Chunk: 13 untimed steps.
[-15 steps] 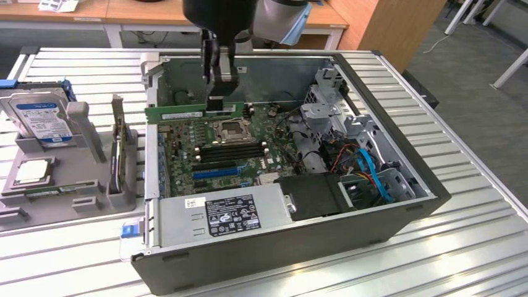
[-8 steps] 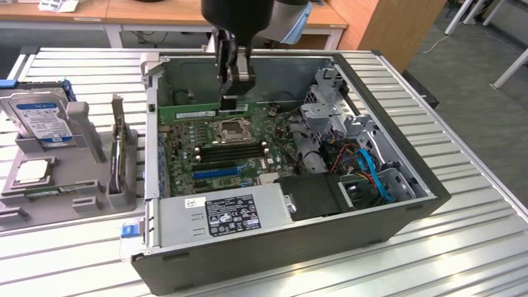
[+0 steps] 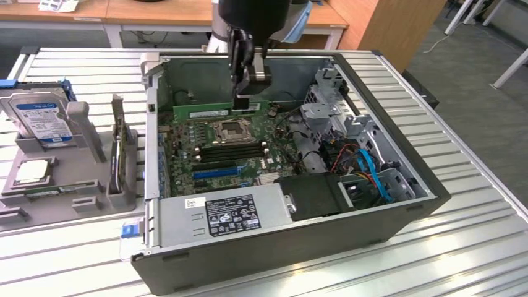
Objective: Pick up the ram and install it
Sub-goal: 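Insert the ram into the slot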
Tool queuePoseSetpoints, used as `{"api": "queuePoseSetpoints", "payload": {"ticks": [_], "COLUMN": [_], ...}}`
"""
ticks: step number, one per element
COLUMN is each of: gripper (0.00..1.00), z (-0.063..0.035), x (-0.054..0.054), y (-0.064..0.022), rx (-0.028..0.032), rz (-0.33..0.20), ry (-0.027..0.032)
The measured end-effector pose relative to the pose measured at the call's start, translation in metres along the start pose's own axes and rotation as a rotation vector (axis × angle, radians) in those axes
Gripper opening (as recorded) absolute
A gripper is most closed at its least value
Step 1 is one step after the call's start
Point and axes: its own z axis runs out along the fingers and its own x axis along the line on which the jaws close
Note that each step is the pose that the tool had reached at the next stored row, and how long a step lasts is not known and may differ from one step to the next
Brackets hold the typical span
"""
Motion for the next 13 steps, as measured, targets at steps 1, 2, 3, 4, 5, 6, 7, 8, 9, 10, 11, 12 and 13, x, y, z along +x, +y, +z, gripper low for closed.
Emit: {"api": "queuePoseSetpoints", "payload": {"ticks": [1,2,3,4,5,6,7,8,9,10,11,12,13], "gripper": [0.12,0.12,0.12,0.12,0.12,0.12,0.12,0.12,0.12,0.12,0.12,0.12,0.12], "z": [-0.0001,-0.0001,-0.0002,-0.0003,-0.0003,-0.0004,-0.0005,-0.0006,-0.0006,-0.0007,-0.0007,-0.0008,-0.0009], "x": [0.0,0.0,0.0,0.0,0.0,0.0,0.0,0.0,0.0,0.0,0.0,0.0,0.0], "y": [-0.0022,-0.0044,-0.0066,-0.0088,-0.0109,-0.0131,-0.0154,-0.0175,-0.0196,-0.0217,-0.0238,-0.0258,-0.0279], "rx": [0.0,0.0,0.0,0.0,0.0,0.0,0.0,0.0,0.0,0.0,0.0,0.0,0.0], "rz": [0.0,0.0,0.0,0.0,0.0,0.0,0.0,0.0,0.0,0.0,0.0,0.0,0.0], "ry": [0.0,-0.0001,0.0,0.0,0.0,0.0,0.0,0.0001,0.0,0.0,0.0,0.0,0.0]}}
